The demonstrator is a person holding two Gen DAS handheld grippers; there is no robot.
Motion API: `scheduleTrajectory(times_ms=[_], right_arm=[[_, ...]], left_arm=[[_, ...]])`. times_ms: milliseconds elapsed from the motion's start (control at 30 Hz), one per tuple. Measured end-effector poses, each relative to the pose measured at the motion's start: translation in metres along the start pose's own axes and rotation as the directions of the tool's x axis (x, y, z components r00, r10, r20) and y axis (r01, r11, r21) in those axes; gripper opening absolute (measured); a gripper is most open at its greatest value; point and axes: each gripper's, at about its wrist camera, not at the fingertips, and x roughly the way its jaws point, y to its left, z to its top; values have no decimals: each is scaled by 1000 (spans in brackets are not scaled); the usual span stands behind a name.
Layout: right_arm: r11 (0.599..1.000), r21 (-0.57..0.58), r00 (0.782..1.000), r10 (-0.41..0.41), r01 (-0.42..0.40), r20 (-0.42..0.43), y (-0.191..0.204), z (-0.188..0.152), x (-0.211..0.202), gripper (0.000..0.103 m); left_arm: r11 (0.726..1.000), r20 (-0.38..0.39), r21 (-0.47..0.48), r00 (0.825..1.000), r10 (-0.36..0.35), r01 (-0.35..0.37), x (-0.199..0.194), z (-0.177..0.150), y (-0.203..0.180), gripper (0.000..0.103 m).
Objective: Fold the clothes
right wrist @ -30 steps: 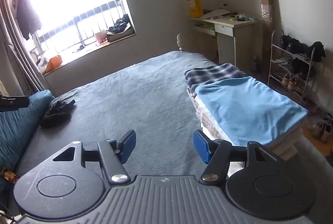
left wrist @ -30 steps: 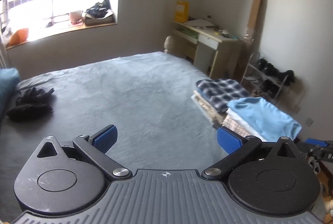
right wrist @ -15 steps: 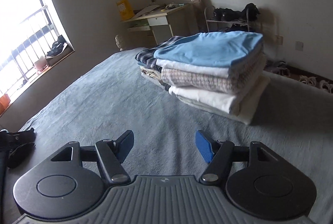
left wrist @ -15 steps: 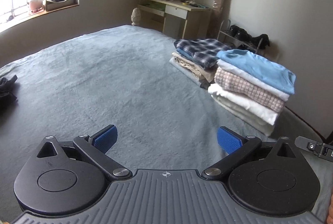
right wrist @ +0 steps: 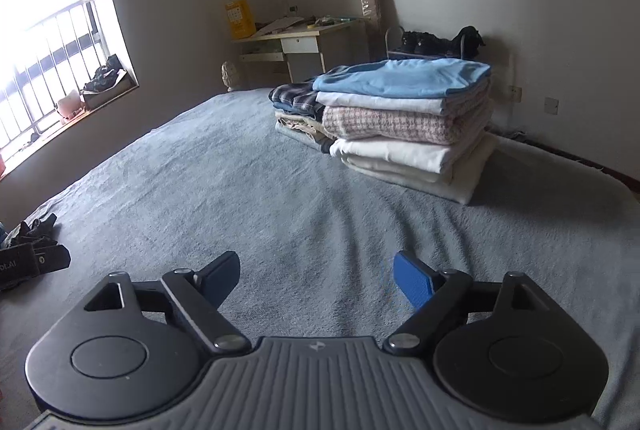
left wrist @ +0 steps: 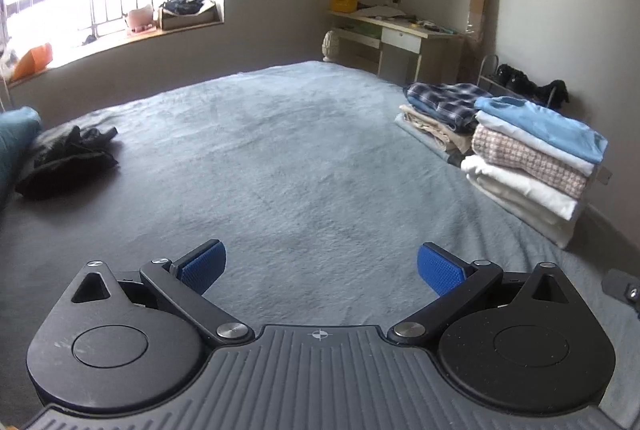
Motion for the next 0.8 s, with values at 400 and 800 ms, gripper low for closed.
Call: scheduleTrajectory(times_ms=[400,800], right_arm=[[992,4,991,-126,126,43,8,11,-68,103],[958,-45,959,-283,284,12,9,0,-96,103]], left_arm=[[983,-104,-54,978,-182,177,-38,5,-18,103],[983,-159,-24,970,-183,181,-54,-5,-33,103]])
